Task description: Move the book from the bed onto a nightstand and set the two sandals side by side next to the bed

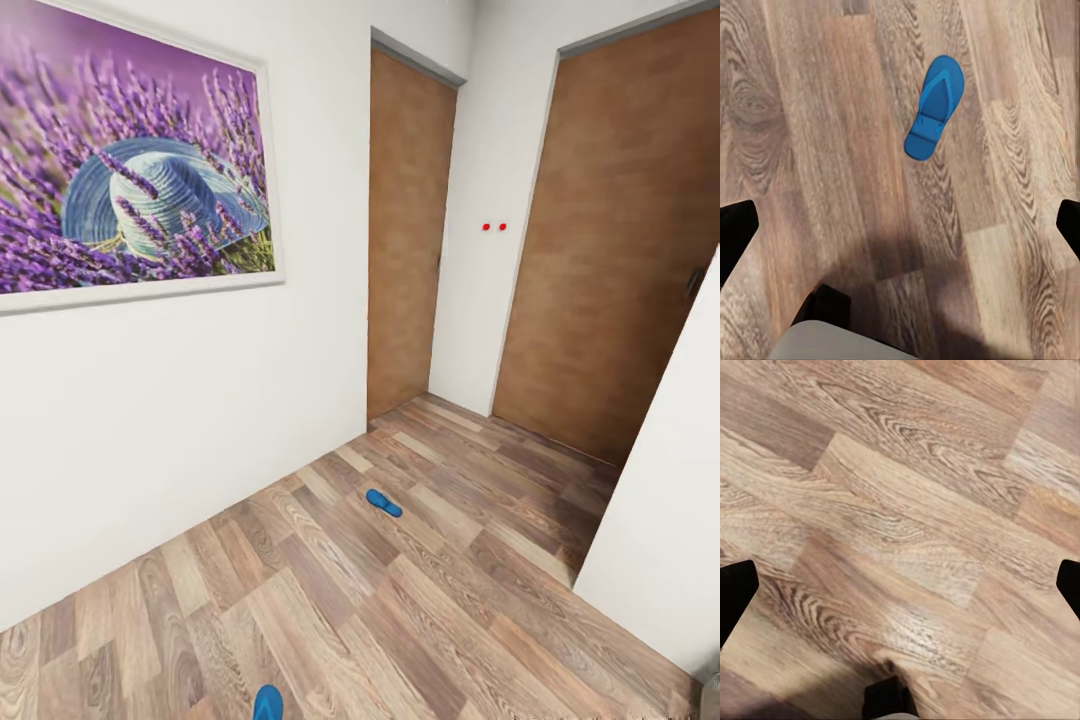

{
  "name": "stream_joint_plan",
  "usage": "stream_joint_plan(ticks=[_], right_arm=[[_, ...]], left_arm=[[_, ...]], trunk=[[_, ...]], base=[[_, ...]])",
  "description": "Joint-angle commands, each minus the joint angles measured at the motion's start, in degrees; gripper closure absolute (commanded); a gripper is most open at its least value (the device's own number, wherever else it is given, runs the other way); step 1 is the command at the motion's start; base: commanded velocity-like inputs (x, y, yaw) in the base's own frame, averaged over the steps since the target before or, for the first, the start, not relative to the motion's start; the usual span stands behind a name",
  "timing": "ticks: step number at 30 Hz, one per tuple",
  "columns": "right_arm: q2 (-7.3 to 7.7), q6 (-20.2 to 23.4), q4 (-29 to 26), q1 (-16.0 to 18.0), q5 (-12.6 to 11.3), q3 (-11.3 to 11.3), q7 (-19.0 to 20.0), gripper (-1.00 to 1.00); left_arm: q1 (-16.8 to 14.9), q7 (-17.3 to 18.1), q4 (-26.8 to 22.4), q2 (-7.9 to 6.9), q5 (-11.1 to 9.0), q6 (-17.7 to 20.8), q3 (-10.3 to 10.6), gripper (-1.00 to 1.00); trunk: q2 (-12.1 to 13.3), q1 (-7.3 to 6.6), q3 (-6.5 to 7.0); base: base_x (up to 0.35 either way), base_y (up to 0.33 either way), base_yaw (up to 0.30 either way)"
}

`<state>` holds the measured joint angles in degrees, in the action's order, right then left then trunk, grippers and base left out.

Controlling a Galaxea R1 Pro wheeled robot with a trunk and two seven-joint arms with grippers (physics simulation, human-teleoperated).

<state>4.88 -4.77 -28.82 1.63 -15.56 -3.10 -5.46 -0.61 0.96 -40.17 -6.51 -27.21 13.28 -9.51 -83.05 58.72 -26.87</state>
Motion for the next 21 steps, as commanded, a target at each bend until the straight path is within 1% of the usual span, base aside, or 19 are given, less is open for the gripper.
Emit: stream_joint_plan(ticks=[1, 10, 14, 21], right_arm=[[0.02, -0.24, 0.04, 0.04, -0.6, 0.09, 0.04, -1.0], [0.04, -0.22, 0.06, 0.04, -0.59, -0.04, 0.47, -1.0], [0.04, -0.17, 0.08, 0.04, -0.21, 0.01, 0.55, -1.0], [0.02, -0.15, 0.08, 0.04, 0.14, 0.45, 0.51, -1.0]], left_arm=[[0.0, 0.1, -0.08, 0.01, -0.47, 0.37, -0.15, -1.0], [0.0, 0.09, -0.08, -0.33, -0.47, 0.4, -0.16, -1.0], [0.0, 0.1, -0.08, -0.58, -0.47, 0.42, -0.12, -1.0], [0.0, 0.07, -0.08, -0.67, -0.49, 0.39, -0.06, -1.0]], trunk=[[-0.03, 0.01, -0.06], [-0.03, 0.01, -0.06], [-0.03, 0.01, -0.06], [-0.03, 0.01, -0.06]], base=[[0.107, 0.097, -0.248], [0.107, 0.119, -0.239], [0.108, 0.128, -0.092], [0.108, 0.122, -0.029]])
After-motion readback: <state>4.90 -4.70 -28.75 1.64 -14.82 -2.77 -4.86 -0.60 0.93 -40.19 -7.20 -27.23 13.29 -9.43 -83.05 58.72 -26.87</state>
